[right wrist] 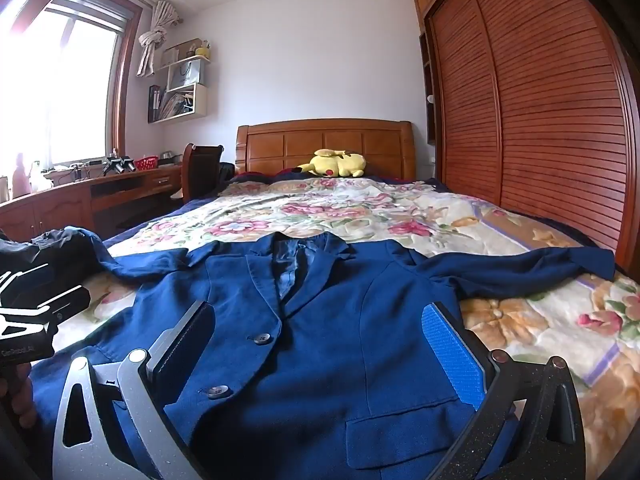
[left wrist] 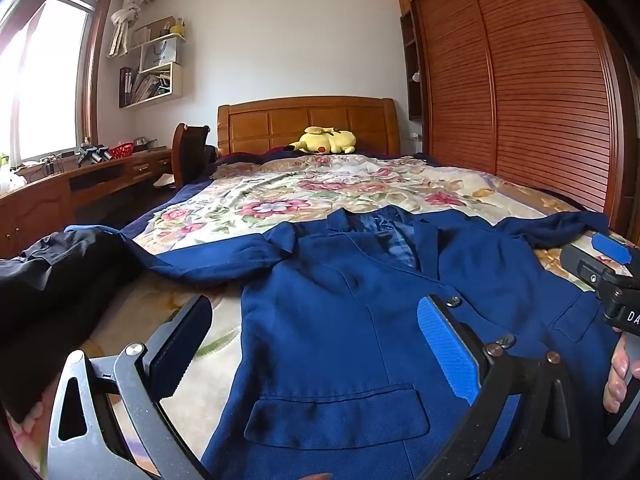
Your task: Fold large clothes
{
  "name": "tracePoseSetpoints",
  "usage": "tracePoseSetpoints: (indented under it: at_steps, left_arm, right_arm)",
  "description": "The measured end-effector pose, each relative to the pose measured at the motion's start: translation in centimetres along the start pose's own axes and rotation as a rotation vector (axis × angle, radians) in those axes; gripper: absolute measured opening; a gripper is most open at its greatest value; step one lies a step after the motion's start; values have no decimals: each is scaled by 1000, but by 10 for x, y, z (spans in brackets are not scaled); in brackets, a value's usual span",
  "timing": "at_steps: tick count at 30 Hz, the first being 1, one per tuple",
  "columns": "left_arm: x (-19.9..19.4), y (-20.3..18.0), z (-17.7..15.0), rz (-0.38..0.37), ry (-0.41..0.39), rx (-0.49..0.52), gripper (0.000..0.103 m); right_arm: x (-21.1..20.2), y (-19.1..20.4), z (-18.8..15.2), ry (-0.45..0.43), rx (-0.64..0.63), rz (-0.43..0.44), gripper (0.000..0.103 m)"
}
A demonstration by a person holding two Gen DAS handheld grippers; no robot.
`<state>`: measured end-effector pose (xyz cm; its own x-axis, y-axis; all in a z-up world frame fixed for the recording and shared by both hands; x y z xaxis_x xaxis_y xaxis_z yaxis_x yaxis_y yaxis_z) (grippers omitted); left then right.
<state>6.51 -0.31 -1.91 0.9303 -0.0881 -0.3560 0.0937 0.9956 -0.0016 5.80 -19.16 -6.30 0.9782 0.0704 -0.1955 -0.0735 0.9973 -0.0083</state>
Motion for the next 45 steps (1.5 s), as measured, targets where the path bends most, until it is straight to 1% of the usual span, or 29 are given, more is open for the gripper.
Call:
tracePoseSetpoints:
  at_steps: [20, 45]
  left_arm:
    - [-10, 2, 3, 13, -20, 2, 103]
    - [-7, 3, 1, 16, -29, 1, 103]
  right_arm:
    - [1, -1, -1, -2, 1, -4, 103]
    - [2, 0, 0, -1, 5, -3, 103]
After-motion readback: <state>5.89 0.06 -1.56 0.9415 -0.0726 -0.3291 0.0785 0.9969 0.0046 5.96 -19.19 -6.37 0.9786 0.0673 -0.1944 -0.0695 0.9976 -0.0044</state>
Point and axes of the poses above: each gripper's, at about its wrist camera, not at the fingertips, and x roughly the way its jaws point, y to its left, z to its top, the point moved 7 cm from there along x, roughly the way its jaws point, and after that the axes turned 5 degrees about -z, right-handed, at the moved point
